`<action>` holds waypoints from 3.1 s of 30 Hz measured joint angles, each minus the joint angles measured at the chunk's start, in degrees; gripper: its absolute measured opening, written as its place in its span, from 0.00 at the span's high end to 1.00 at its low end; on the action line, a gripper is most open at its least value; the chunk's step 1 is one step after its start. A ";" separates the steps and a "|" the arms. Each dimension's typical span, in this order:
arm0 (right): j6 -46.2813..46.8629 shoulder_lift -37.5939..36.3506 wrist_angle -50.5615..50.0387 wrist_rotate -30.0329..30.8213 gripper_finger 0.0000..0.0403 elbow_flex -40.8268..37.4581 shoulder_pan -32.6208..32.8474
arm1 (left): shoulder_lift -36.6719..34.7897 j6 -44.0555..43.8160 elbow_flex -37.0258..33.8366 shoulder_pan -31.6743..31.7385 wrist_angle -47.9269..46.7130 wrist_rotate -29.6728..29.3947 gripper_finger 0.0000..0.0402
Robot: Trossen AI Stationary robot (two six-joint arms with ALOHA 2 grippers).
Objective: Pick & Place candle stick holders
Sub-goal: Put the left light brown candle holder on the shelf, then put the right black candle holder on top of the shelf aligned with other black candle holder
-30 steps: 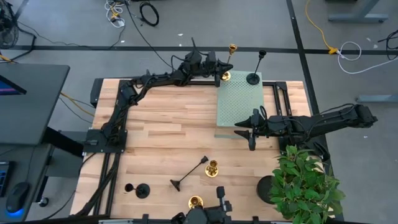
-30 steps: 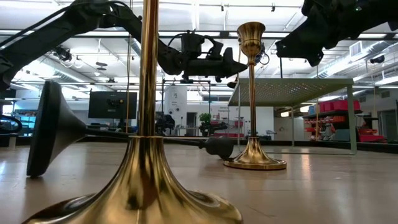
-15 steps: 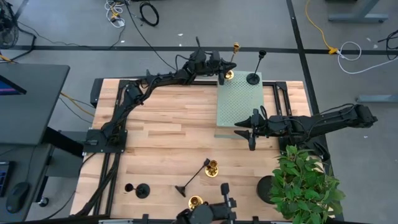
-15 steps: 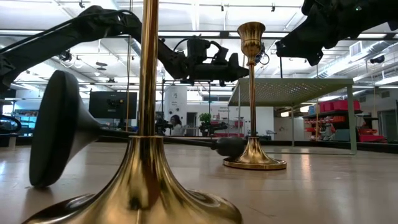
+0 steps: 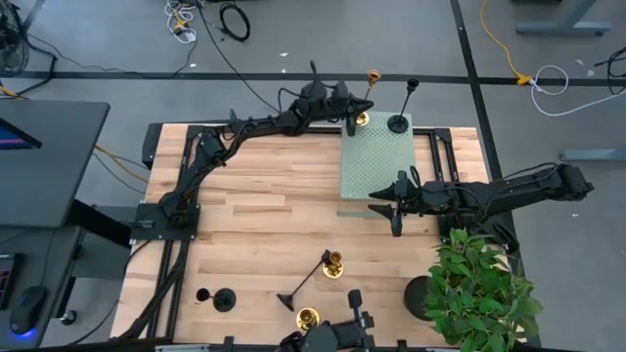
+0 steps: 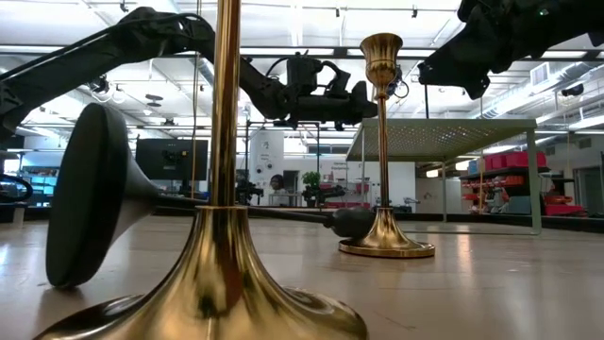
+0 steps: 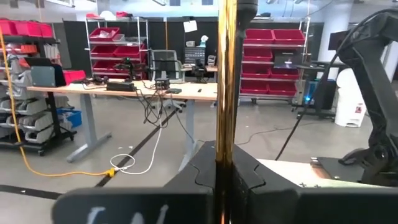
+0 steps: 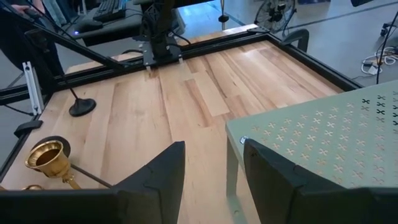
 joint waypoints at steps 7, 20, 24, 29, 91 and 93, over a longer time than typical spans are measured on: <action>0.00 0.01 0.68 0.02 0.60 0.00 0.00 | 1.64 -2.17 0.70 0.11 -1.19 -1.00 0.96; 0.00 0.02 0.87 0.02 0.60 0.00 0.00 | 2.14 -2.53 0.79 -0.07 0.13 -1.35 0.96; 0.00 0.00 0.88 0.02 0.60 0.00 0.00 | 2.14 -2.17 0.79 -0.22 -0.61 -1.35 0.98; -0.03 0.02 0.86 0.00 0.60 0.00 0.00 | 2.14 -2.10 0.79 -0.15 -1.49 -1.88 0.93; -1.07 0.01 -0.64 -0.50 0.60 0.00 0.00 | -12.84 7.86 0.79 1.62 -50.81 -0.51 0.62; -1.07 0.00 -0.79 -0.56 0.60 0.00 0.00 | -14.50 8.61 0.79 1.25 -56.08 -0.49 0.62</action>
